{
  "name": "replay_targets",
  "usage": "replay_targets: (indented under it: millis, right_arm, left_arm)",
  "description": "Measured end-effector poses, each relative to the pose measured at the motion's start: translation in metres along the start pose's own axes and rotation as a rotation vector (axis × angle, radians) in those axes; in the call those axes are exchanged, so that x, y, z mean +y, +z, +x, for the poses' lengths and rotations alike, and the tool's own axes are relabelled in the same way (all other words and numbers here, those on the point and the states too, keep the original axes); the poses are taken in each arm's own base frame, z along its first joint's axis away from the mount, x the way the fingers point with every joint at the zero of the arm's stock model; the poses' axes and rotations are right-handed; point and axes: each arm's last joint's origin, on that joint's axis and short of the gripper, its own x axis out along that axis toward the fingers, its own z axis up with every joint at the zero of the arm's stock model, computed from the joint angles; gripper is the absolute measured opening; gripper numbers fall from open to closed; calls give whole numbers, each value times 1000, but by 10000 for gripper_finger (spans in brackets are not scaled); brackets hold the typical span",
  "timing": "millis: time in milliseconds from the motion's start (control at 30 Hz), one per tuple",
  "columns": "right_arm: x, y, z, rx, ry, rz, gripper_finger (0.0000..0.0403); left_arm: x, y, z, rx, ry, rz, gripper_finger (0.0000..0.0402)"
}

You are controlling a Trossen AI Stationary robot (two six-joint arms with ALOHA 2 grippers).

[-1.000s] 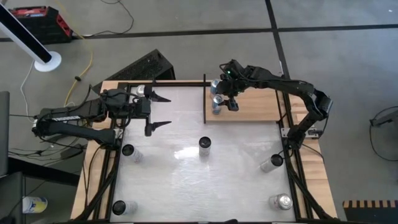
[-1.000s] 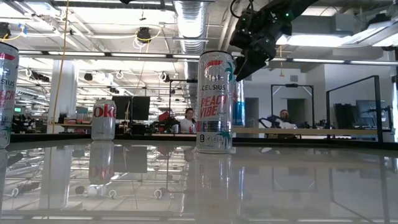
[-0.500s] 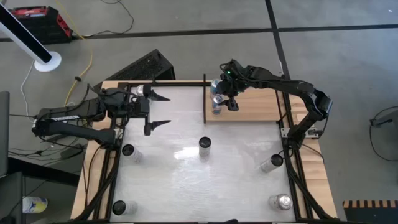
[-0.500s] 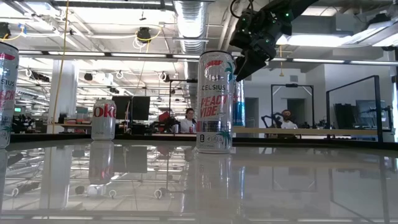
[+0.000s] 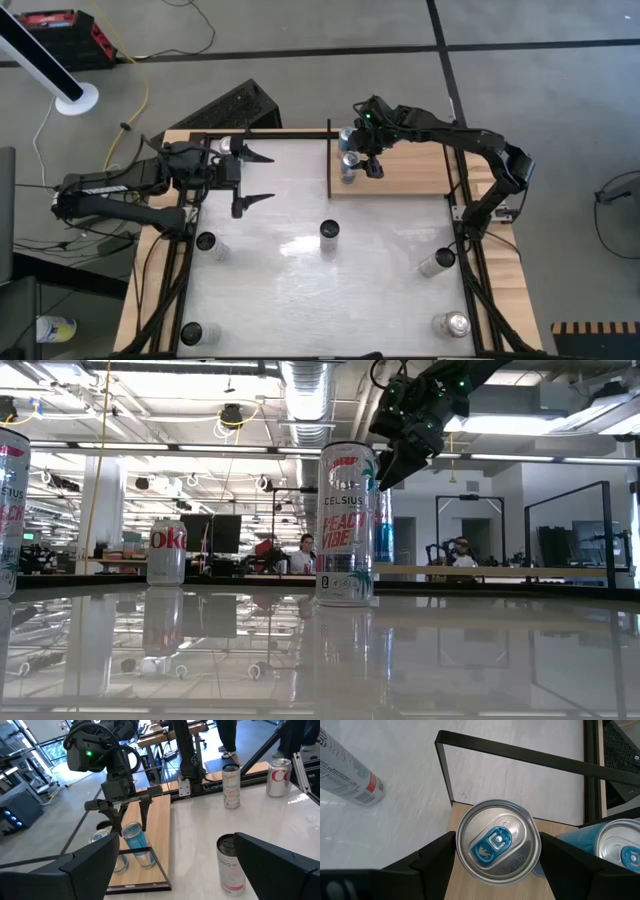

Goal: Place canned beverage on shelf
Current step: Put the blue soda can on the shelf aligned with the other blue soda can

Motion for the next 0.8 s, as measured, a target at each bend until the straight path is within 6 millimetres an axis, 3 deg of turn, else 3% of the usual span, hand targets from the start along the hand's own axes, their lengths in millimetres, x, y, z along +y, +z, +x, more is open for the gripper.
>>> replay_targets:
  millis: [800]
  right_arm:
    - [-1,0,0,17,-27,17,297]
  left_arm:
    - [1,4,0,-42,11,-38,375]
